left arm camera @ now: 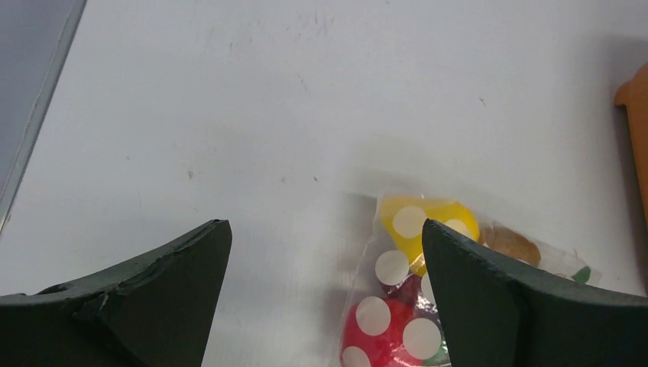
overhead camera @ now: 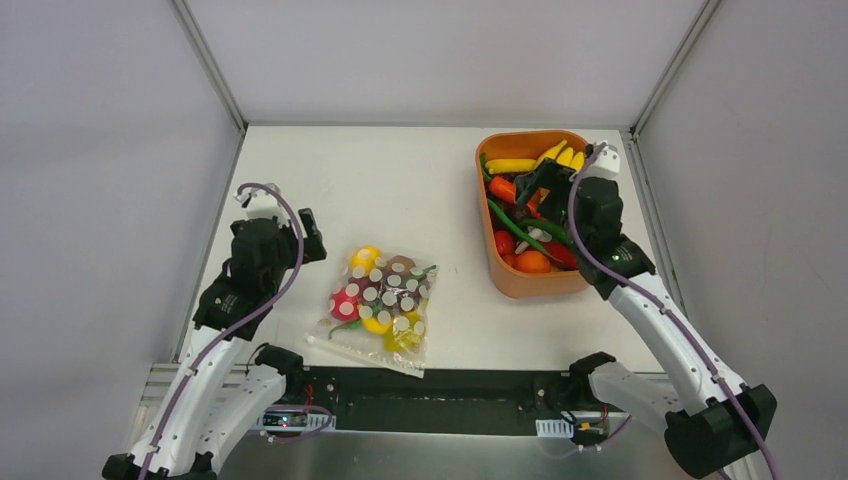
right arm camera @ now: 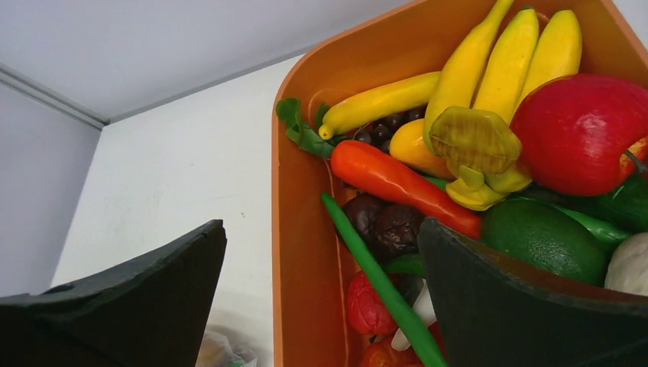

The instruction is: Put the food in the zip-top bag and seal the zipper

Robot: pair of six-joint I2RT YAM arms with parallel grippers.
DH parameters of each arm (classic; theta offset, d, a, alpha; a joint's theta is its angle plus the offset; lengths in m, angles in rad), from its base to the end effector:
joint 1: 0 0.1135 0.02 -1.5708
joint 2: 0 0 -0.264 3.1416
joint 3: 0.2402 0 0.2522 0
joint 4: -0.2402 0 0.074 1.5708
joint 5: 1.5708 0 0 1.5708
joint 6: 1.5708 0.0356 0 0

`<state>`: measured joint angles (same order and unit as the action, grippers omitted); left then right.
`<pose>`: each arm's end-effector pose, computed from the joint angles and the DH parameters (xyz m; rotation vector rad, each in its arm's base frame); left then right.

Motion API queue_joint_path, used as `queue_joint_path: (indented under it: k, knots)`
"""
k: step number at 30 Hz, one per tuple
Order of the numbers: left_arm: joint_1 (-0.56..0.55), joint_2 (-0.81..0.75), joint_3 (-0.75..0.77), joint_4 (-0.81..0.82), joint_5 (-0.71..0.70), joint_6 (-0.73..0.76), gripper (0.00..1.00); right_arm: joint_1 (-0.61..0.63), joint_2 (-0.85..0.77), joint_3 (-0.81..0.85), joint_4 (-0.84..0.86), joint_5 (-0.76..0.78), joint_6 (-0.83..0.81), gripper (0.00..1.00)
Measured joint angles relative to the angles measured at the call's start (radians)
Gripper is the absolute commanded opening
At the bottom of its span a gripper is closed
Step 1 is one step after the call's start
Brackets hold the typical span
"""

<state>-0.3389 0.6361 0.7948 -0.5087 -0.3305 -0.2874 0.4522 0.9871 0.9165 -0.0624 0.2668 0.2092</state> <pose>0.1370 -0.0360 0.3314 -0.1717 1.8948 -0.1074 0.2114 0.0923 0.3620 -0.0078 1.7062 0.2664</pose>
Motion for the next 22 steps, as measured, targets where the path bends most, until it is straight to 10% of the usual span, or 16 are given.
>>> queue_joint_path:
  k: [22]
  knots:
    - [0.085,-0.228,-0.049,-0.009,-0.100,-0.189,0.99,-0.053,-0.183,-0.153,0.016,-0.272,0.076,1.00]
